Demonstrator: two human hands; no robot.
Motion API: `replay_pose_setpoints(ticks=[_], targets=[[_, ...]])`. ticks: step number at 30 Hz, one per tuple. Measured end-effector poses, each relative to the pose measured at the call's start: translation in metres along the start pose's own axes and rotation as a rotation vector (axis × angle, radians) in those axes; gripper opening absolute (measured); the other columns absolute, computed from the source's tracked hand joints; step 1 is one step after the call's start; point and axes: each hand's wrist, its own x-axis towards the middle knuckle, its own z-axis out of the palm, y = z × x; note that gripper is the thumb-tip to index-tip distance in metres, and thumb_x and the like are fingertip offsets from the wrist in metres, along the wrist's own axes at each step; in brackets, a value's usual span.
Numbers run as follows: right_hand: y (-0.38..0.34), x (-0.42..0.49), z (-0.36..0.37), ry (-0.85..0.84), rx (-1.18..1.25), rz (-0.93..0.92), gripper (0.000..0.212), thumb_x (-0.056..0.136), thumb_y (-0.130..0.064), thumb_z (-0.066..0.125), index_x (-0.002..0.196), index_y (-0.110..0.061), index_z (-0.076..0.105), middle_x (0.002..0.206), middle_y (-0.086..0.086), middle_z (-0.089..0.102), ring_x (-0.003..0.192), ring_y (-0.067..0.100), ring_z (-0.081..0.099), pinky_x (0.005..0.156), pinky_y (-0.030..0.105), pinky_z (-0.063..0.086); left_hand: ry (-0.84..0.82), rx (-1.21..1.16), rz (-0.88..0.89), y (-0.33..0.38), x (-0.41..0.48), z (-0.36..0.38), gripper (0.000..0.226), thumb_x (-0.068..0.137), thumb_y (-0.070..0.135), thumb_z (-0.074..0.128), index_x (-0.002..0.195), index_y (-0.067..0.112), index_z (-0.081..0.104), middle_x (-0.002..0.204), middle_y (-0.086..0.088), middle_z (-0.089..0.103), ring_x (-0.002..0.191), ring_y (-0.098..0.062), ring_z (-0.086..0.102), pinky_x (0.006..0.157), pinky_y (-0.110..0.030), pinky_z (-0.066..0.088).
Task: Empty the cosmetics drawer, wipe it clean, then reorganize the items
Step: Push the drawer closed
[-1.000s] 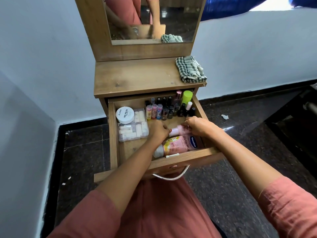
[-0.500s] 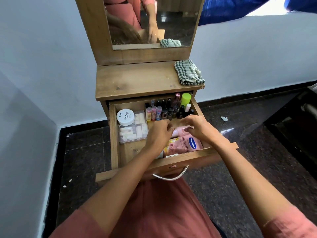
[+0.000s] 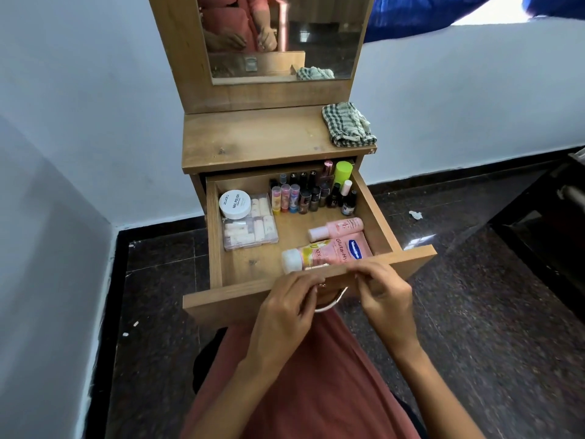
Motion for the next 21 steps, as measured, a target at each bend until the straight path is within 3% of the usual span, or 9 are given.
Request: replay_pose_setpoints(ticks=[3, 7, 11, 15, 21], targets=[[0.005, -0.021, 0.006, -0.027, 0.013, -0.016, 0.018, 0.077, -0.009, 0.053, 0.084, -0.003, 0.068, 0.093, 0.002, 0.06, 0.095, -0.005, 0.055, 0.086, 0.01, 0.046, -0.065, 0.064, 0.013, -0.009, -0.011, 0.006, 0.019, 0.084, 0.016, 0.049, 0.098, 0.018, 0.062, 0.095, 0.003, 0.068, 0.092, -0.005, 0.057, 0.083, -0.017, 0.045], [0.014, -0.045, 0.018, -0.177, -0.12, -0.064, 0.018, 0.077, -0.012, 0.05, 0.086, -0.01, 0.066, 0.091, 0.007, 0.064, 0.09, 0.011, 0.055, 0.081, 0.021, 0.046, -0.239, 0.247, 0.003, -0.019, -0.028, 0.015, 0.028, 0.082, 0.026, 0.045, 0.099, 0.02, 0.067, 0.095, 0.009, 0.069, 0.081, -0.008, 0.065, 0.065, -0.02, 0.053], [0.025, -0.054, 0.028, -0.338, -0.327, -0.114, 0.021, 0.077, -0.019, 0.056, 0.094, -0.012, 0.067, 0.097, 0.005, 0.068, 0.094, 0.014, 0.051, 0.082, 0.022, 0.04, -0.32, 0.351, 0.011, -0.023, -0.034, 0.021, 0.029, 0.075, 0.027, 0.044, 0.083, 0.023, 0.071, 0.083, 0.011, 0.071, 0.069, -0.007, 0.067, 0.056, -0.018, 0.052], [0.027, -0.053, 0.034, -0.343, -0.443, -0.147, 0.027, 0.081, -0.029, 0.046, 0.089, -0.016, 0.068, 0.092, 0.0, 0.069, 0.087, 0.021, 0.064, 0.079, 0.025, 0.04, -0.324, 0.442, 0.04, -0.025, -0.037, 0.022, 0.027, 0.072, 0.025, 0.043, 0.077, 0.023, 0.07, 0.075, 0.012, 0.069, 0.066, -0.006, 0.066, 0.052, -0.018, 0.05], [0.024, -0.052, 0.04, -0.264, -0.576, -0.157, 0.024, 0.075, -0.033, 0.047, 0.072, -0.021, 0.067, 0.078, -0.006, 0.069, 0.071, 0.016, 0.065, 0.068, 0.024, 0.04, -0.317, 0.508, 0.025, -0.021, -0.036, 0.02, 0.018, 0.069, 0.025, 0.047, 0.065, 0.023, 0.063, 0.065, 0.011, 0.063, 0.063, -0.005, 0.064, 0.038, -0.019, 0.042]])
